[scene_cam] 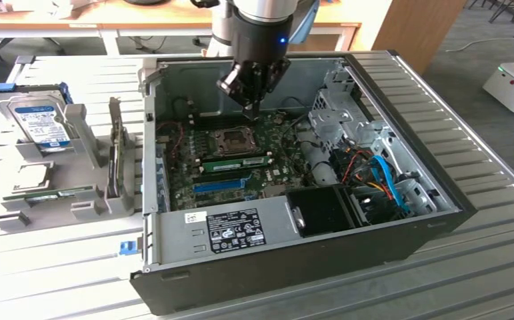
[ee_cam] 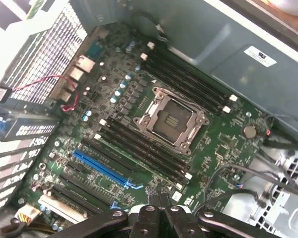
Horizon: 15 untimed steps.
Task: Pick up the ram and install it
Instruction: 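Press down the ram until it locks into place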
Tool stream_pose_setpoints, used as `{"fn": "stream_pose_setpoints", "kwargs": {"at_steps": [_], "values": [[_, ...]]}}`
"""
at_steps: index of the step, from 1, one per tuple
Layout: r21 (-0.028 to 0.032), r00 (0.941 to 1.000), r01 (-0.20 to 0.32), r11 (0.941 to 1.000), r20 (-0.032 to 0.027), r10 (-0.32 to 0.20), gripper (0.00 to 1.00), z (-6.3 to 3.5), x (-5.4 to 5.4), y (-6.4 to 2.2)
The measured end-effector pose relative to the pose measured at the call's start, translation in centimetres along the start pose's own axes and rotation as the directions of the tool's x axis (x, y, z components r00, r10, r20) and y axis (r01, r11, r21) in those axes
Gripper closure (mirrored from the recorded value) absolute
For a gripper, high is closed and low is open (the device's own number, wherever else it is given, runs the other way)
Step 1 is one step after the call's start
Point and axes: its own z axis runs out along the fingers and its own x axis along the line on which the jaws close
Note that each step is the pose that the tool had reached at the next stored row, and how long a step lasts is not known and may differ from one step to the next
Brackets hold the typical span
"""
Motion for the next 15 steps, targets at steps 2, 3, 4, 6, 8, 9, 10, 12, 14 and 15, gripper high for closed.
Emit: {"fn": "stream_pose_setpoints", "kwargs": {"at_steps": [2, 3, 4, 6, 8, 9, 10, 12, 14, 15], "values": [[0.0014, 0.9997, -0.023, 0.9997, 0.0015, 0.023, 0.89, 0.00, 0.01, 0.02], [0.0021, 0.9994, -0.035, 0.9994, 0.0022, 0.035, 0.89, 0.00, 0.01, 0.02], [0.0027, 0.9989, -0.046, 0.9989, 0.0030, 0.046, 0.89, 0.00, 0.02, 0.03], [0.0040, 0.9975, -0.070, 0.9975, 0.0049, 0.070, 0.89, 0.00, 0.02, 0.05], [0.0054, 0.9955, -0.094, 0.9955, 0.0067, 0.094, 0.89, 0.00, 0.02, 0.06], [0.0060, 0.9943, -0.106, 0.9943, 0.0076, 0.106, 0.89, 0.00, 0.02, 0.07], [0.0067, 0.9930, -0.118, 0.9930, 0.0084, 0.118, 0.89, 0.00, 0.02, 0.07], [0.0079, 0.9899, -0.141, 0.9899, 0.0101, 0.141, 0.89, 0.00, 0.02, 0.08], [0.0091, 0.9860, -0.167, 0.9860, 0.0120, 0.167, 0.89, 0.01, 0.03, 0.09], [0.0097, 0.9838, -0.179, 0.9838, 0.0129, 0.179, 0.89, 0.01, 0.02, 0.10]]}}
